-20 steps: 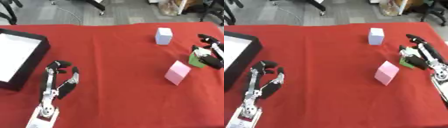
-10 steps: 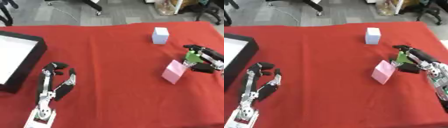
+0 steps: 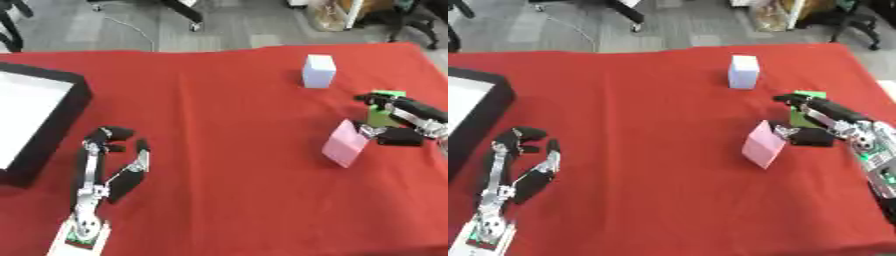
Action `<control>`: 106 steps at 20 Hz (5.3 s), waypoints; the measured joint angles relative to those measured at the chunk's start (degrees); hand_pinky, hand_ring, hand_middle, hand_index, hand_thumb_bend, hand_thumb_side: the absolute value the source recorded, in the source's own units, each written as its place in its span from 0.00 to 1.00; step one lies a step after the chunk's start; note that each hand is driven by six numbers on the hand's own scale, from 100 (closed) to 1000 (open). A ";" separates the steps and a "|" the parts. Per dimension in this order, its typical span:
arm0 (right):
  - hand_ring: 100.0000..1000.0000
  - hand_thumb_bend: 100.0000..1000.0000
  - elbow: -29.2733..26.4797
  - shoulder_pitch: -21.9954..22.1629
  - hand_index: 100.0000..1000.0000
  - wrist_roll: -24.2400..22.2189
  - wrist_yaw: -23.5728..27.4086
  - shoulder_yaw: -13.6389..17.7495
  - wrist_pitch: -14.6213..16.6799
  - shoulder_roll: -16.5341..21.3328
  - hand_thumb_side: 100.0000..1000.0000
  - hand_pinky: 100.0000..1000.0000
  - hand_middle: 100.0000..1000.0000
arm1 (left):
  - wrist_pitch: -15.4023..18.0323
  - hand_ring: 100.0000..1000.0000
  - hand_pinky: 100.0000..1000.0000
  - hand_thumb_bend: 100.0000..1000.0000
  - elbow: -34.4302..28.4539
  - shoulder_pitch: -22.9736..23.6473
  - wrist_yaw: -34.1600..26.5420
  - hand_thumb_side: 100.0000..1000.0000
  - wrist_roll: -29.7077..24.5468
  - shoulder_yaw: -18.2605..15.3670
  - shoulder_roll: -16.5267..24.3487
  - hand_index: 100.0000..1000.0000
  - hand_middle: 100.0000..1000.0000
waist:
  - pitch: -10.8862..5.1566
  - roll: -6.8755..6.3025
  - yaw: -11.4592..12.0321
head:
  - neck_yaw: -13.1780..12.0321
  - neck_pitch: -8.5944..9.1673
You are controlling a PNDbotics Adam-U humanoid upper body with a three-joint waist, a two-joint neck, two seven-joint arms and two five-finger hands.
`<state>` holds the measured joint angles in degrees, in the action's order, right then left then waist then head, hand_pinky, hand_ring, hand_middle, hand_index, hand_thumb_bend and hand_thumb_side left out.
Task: Pick up the objects with one hand, pass them to the other hand, and then place them into the box on the other side of the table.
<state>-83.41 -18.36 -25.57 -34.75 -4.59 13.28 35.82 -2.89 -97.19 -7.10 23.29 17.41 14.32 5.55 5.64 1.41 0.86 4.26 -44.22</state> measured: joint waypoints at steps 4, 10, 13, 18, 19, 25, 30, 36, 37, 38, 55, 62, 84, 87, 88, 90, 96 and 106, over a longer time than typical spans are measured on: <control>0.94 0.09 -1.79 0.77 1.00 -1.39 -0.52 -0.13 0.01 0.00 0.80 0.90 0.95 | 0.04 0.66 0.59 0.07 0.01 0.01 0.00 0.07 0.04 0.00 0.00 0.59 0.57 | 0.00 0.03 0.00 | 0.04 0.00; 0.93 0.15 -6.73 1.26 1.00 -0.34 -5.06 1.06 -1.37 -0.22 0.73 0.91 0.94 | 0.08 0.66 0.59 0.07 0.26 0.03 0.00 0.07 0.08 -0.01 0.00 0.59 0.57 | 0.00 0.14 -0.01 | 0.10 0.00; 0.93 0.15 -8.82 1.25 1.00 0.52 -7.78 1.68 -2.10 -0.23 0.74 0.91 0.94 | 0.10 0.66 0.59 0.07 0.32 0.04 0.00 0.07 0.10 -0.02 0.00 0.58 0.57 | 0.00 0.18 0.02 | 0.21 0.00; 0.93 0.16 -10.37 1.88 1.00 -0.54 -11.06 1.57 -2.61 -0.54 0.77 0.91 0.94 | 0.12 0.66 0.60 0.07 0.33 0.04 0.00 0.07 0.11 -0.02 0.00 0.58 0.57 | 0.00 0.43 0.14 | 0.41 0.00; 0.93 0.15 -10.37 2.14 1.00 -0.94 -11.52 1.50 -2.69 -0.80 0.78 0.91 0.94 | 0.13 0.66 0.60 0.07 0.33 0.04 0.00 0.07 0.12 -0.02 0.00 0.58 0.57 | 0.00 0.43 0.15 | 0.41 0.00; 0.93 0.15 -9.26 3.63 1.00 -3.12 -13.40 0.94 -2.83 -2.32 0.81 0.91 0.94 | 0.13 0.66 0.60 0.07 0.34 0.04 0.00 0.07 0.12 -0.02 0.00 0.58 0.57 | 0.00 0.44 0.21 | 0.42 0.00; 0.93 0.16 -7.31 4.28 1.00 -3.51 -15.37 0.95 -2.99 -3.47 0.81 0.91 0.94 | 0.13 0.66 0.60 0.07 0.34 0.04 0.02 0.07 0.12 -0.03 0.00 0.58 0.57 | 0.00 0.44 0.15 | 0.42 0.00; 0.85 0.10 -6.11 4.24 1.00 -3.34 -17.08 0.99 -2.94 -4.03 0.64 0.90 0.81 | 0.12 0.66 0.60 0.07 0.34 0.04 0.03 0.08 0.11 -0.03 0.00 0.58 0.57 | 0.00 0.44 -0.02 | 0.47 0.00; 0.82 0.07 -6.11 4.22 0.99 -2.98 -17.31 1.03 -2.90 -4.22 0.59 0.88 0.75 | 0.12 0.66 0.60 0.07 0.34 0.04 0.03 0.08 0.11 -0.03 0.00 0.58 0.57 | 0.00 0.44 -0.03 | 0.47 0.00; 0.80 0.05 -6.11 4.22 0.96 -2.50 -17.49 1.10 -2.86 -4.34 0.55 0.87 0.70 | 0.12 0.66 0.60 0.07 0.34 0.03 0.03 0.08 0.11 -0.03 0.00 0.58 0.57 | 0.00 0.44 -0.04 | 0.48 0.00; 0.64 0.00 -19.94 -4.05 0.65 13.30 -7.02 -4.42 -5.98 -14.14 0.31 0.70 0.46 | 0.50 0.69 0.61 0.20 1.06 -1.19 0.76 0.19 -0.42 0.37 0.04 0.62 0.60 | -0.21 0.42 0.52 | -6.18 0.00; 0.61 0.00 -19.45 -9.45 0.66 19.06 -0.64 -14.22 -9.80 -23.96 0.53 0.64 0.47 | 2.49 0.77 0.66 0.44 2.92 -6.46 4.83 0.31 -2.78 3.93 0.45 0.78 0.70 | -0.39 0.43 1.60 | -8.95 0.00; 0.60 0.00 -11.75 -10.31 0.66 23.42 18.76 -23.29 -21.39 -35.26 0.67 0.62 0.47 | 2.03 0.78 0.66 0.52 4.77 -7.55 19.09 0.29 10.93 6.99 -0.17 0.80 0.73 | -0.39 0.50 0.69 | -5.56 0.00; 0.60 0.00 -11.45 -10.28 0.66 25.25 21.22 -22.05 -21.73 -35.32 0.68 0.62 0.47 | 2.34 0.78 0.66 0.53 5.81 -6.99 18.63 0.29 12.13 7.15 -0.18 0.80 0.73 | -0.39 0.50 0.63 | -5.51 0.00; 0.60 0.00 -11.35 -10.22 0.66 25.78 22.08 -21.74 -21.76 -35.33 0.68 0.62 0.47 | 2.44 0.78 0.66 0.54 6.13 -6.95 18.35 0.29 12.46 7.16 -0.20 0.80 0.73 | -0.39 0.50 0.62 | -5.49 0.00; 0.60 0.00 -11.17 -10.01 0.66 26.62 23.96 -21.28 -21.80 -35.32 0.62 0.62 0.47 | 2.74 0.78 0.66 0.55 6.63 -6.94 17.60 0.30 12.99 7.17 -0.42 0.80 0.73 | -0.39 0.50 0.59 | -5.42 0.01; 0.60 0.00 -9.81 -9.48 0.66 26.87 29.41 -21.95 -22.00 -34.74 0.71 0.62 0.47 | 5.39 0.79 0.66 0.62 6.61 -7.84 14.75 0.34 14.32 7.16 -0.60 0.81 0.74 | -0.39 0.50 0.60 | -5.07 0.06; 0.60 0.00 -9.29 -9.35 0.66 25.07 32.80 -23.58 -21.82 -33.98 0.72 0.62 0.47 | 10.84 0.76 0.65 0.55 5.23 -9.71 10.51 0.30 15.55 7.10 -0.57 0.77 0.71 | -0.39 0.50 0.34 | -4.54 0.50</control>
<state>-92.70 -27.71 -0.50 -1.95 -28.17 -8.54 1.84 7.95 -91.96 -16.81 33.80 32.96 21.42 4.98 5.25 1.91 1.20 -0.28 -43.73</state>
